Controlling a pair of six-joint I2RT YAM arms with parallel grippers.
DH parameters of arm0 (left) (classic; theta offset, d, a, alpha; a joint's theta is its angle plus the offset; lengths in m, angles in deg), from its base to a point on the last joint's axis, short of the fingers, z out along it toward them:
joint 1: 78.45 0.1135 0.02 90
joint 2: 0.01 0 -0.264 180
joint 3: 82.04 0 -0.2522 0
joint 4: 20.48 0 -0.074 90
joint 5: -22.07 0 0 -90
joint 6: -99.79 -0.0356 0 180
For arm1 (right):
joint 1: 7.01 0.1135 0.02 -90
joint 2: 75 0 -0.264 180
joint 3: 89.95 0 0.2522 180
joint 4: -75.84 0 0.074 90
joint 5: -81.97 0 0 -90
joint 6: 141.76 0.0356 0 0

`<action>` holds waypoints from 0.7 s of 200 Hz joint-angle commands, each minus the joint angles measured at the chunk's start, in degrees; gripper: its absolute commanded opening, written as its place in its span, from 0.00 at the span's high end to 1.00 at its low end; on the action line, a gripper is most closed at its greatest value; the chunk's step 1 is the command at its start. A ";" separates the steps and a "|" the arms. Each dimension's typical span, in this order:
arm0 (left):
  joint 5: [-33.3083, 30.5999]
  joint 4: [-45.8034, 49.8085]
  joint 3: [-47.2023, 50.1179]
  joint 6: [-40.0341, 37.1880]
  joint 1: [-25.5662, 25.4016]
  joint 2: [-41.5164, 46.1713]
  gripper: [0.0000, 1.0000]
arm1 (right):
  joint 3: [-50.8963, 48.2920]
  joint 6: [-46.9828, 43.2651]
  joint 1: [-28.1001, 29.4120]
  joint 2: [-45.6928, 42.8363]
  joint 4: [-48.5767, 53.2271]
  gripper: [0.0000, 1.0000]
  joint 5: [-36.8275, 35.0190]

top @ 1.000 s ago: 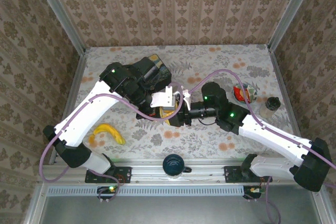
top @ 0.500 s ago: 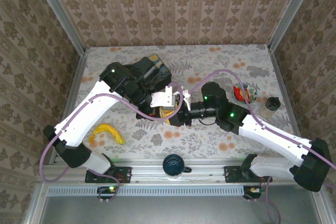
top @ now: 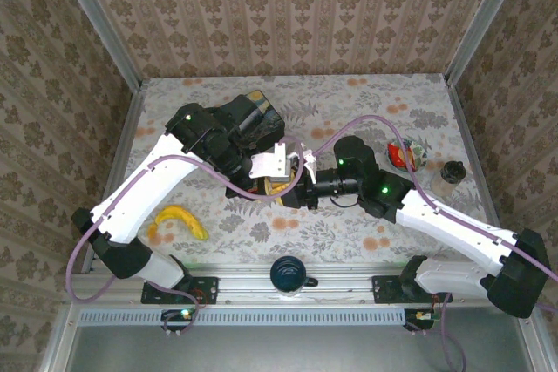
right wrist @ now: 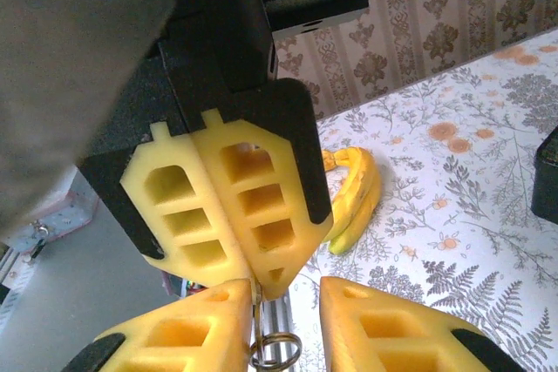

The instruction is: Unlock a padlock with a key

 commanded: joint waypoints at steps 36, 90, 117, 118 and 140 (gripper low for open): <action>1.62 -1.62 -0.74 0.15 0.77 1.03 1.00 | 0.84 -1.75 -0.49 1.52 5.07 0.80 3.49; 1.99 -1.10 -0.17 -0.31 0.80 0.75 1.00 | -0.51 0.61 -1.93 0.63 1.12 0.87 3.60; 1.90 -1.01 0.09 -0.48 0.74 0.81 1.00 | -0.90 1.06 -2.20 -0.34 0.25 0.78 2.92; 1.90 -1.05 0.06 -0.48 0.74 0.79 1.00 | -0.90 1.09 -2.18 -0.40 0.25 0.77 2.81; 1.84 -1.02 0.04 -0.40 0.81 0.77 1.00 | -0.90 1.07 -2.25 -1.00 -0.15 0.70 2.67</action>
